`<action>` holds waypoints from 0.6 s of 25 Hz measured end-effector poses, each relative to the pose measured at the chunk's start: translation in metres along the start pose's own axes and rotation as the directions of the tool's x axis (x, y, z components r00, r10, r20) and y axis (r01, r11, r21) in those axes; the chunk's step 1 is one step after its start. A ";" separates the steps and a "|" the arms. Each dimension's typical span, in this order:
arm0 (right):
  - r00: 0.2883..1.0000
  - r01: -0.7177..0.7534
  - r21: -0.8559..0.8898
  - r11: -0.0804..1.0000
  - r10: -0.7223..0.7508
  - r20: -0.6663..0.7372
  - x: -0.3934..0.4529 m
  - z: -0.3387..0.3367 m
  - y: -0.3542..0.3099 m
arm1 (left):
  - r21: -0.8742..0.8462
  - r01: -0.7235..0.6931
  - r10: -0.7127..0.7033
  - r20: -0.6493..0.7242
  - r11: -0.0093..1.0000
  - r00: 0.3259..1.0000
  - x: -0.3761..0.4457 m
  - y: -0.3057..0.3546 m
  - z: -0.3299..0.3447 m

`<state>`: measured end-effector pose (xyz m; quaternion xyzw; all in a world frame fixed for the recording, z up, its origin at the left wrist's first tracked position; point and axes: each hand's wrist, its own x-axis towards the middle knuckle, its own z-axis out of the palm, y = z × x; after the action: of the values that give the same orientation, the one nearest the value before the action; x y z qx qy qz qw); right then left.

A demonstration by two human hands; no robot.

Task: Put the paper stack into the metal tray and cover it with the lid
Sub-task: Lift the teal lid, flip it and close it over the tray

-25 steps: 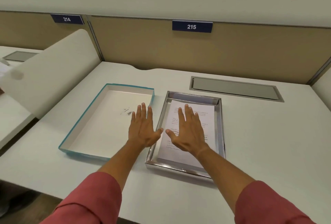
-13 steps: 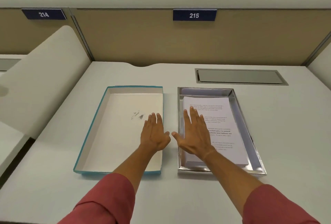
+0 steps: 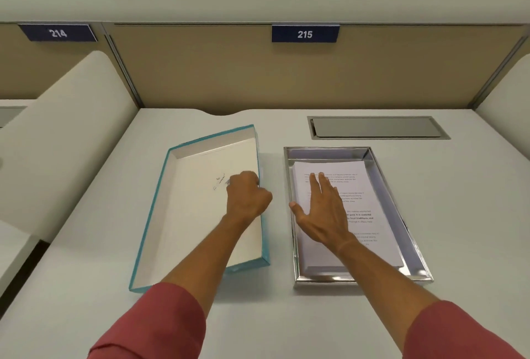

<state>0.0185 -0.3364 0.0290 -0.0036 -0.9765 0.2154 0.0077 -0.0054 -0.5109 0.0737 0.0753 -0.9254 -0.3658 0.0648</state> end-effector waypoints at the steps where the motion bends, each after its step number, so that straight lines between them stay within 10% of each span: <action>1: 1.000 -0.016 0.041 0.999 0.016 -0.003 0.003 -0.002 -0.002 | -0.040 -0.012 0.010 -0.049 0.999 0.999 0.005 0.010 -0.015; 7: 0.995 -0.096 0.418 0.903 0.089 0.037 0.020 -0.021 -0.024 | -0.465 0.065 -0.148 -0.144 0.883 0.978 0.024 0.053 -0.109; 15: 0.897 -0.431 0.808 0.402 0.098 0.430 0.040 -0.042 -0.040 | -0.925 0.191 -0.086 0.172 0.328 0.981 0.017 0.051 -0.177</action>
<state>-0.0205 -0.3543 0.0846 -0.1216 -0.6907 0.6891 -0.1822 0.0043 -0.5958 0.2377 0.0859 -0.5398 -0.8371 0.0224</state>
